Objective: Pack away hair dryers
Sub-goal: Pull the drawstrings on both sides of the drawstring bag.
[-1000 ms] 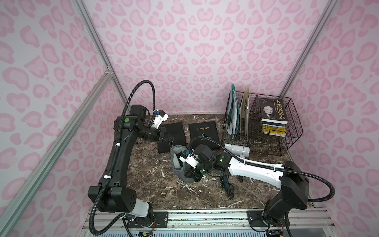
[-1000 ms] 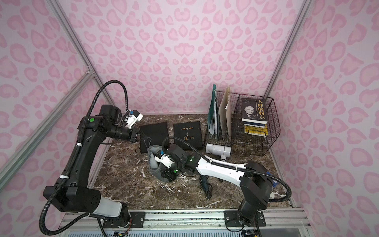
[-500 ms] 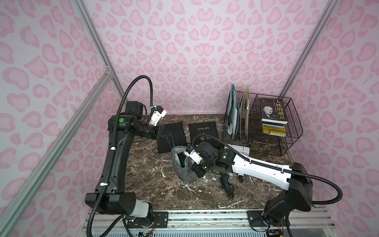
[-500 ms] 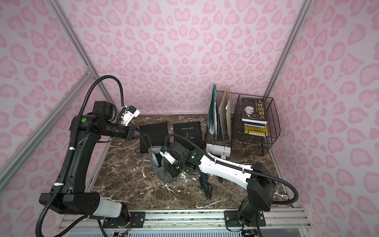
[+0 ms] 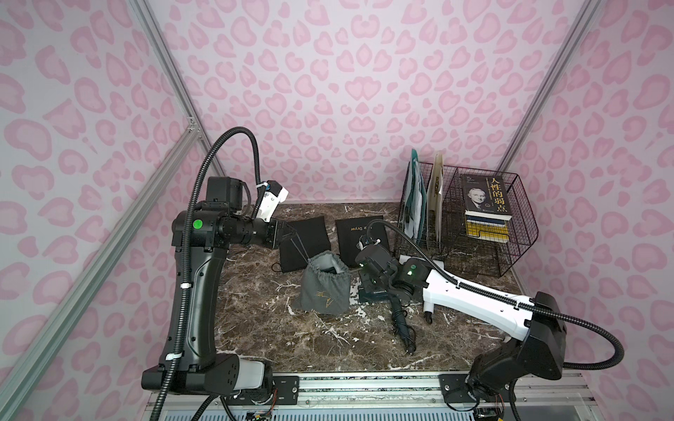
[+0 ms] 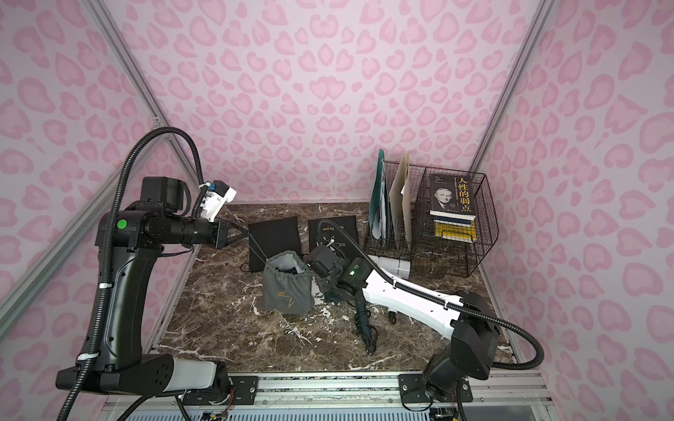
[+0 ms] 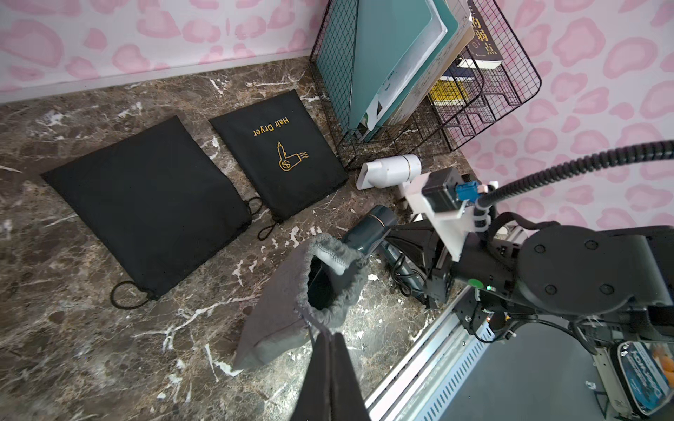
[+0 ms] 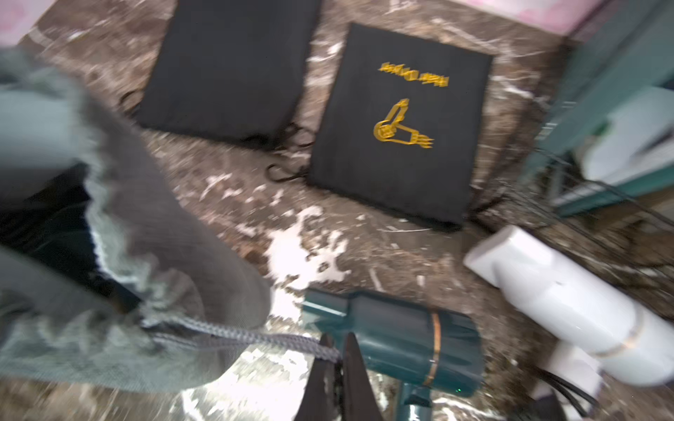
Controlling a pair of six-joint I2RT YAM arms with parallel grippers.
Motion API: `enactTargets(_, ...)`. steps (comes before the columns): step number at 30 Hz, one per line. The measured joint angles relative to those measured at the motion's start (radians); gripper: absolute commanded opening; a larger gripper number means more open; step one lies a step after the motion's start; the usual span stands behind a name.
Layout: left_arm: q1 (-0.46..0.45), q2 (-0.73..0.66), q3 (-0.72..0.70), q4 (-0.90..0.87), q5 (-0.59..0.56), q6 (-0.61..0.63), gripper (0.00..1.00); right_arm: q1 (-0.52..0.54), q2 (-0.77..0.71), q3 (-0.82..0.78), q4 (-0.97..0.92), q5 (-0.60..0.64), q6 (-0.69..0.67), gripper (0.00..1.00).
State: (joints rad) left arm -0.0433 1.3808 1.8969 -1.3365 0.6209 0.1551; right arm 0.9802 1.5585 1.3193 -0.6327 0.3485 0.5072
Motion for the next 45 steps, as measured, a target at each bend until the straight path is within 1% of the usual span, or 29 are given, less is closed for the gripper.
enactTargets(4, 0.000, -0.027, 0.016, 0.000, -0.034, 0.001, 0.01, -0.011, -0.036, 0.001, -0.003, 0.116, 0.053, 0.00)
enactTargets(7, 0.000, -0.042, 0.023, 0.000, -0.052, 0.004, 0.01, -0.025, -0.068, 0.001, -0.003, 0.203, 0.067, 0.00)
enactTargets(14, 0.006, -0.078, 0.023, 0.000, -0.077, 0.016, 0.02, -0.113, -0.143, 0.008, -0.003, 0.300, 0.049, 0.00)
enactTargets(19, 0.037, -0.105, 0.006, 0.007, -0.094, 0.030, 0.02, -0.167, -0.180, 0.008, -0.003, 0.335, 0.011, 0.00)
enactTargets(28, 0.103, -0.106, -0.048, 0.008, -0.094, 0.058, 0.02, -0.248, -0.276, -0.032, 0.006, 0.380, -0.046, 0.00)
enactTargets(36, 0.126, -0.112, -0.081, 0.029, -0.095, 0.082, 0.02, -0.323, -0.343, -0.069, 0.027, 0.402, -0.093, 0.00)
enactTargets(45, 0.150, -0.117, -0.091, 0.034, -0.102, 0.108, 0.02, -0.431, -0.410, -0.126, 0.043, 0.405, -0.152, 0.00)
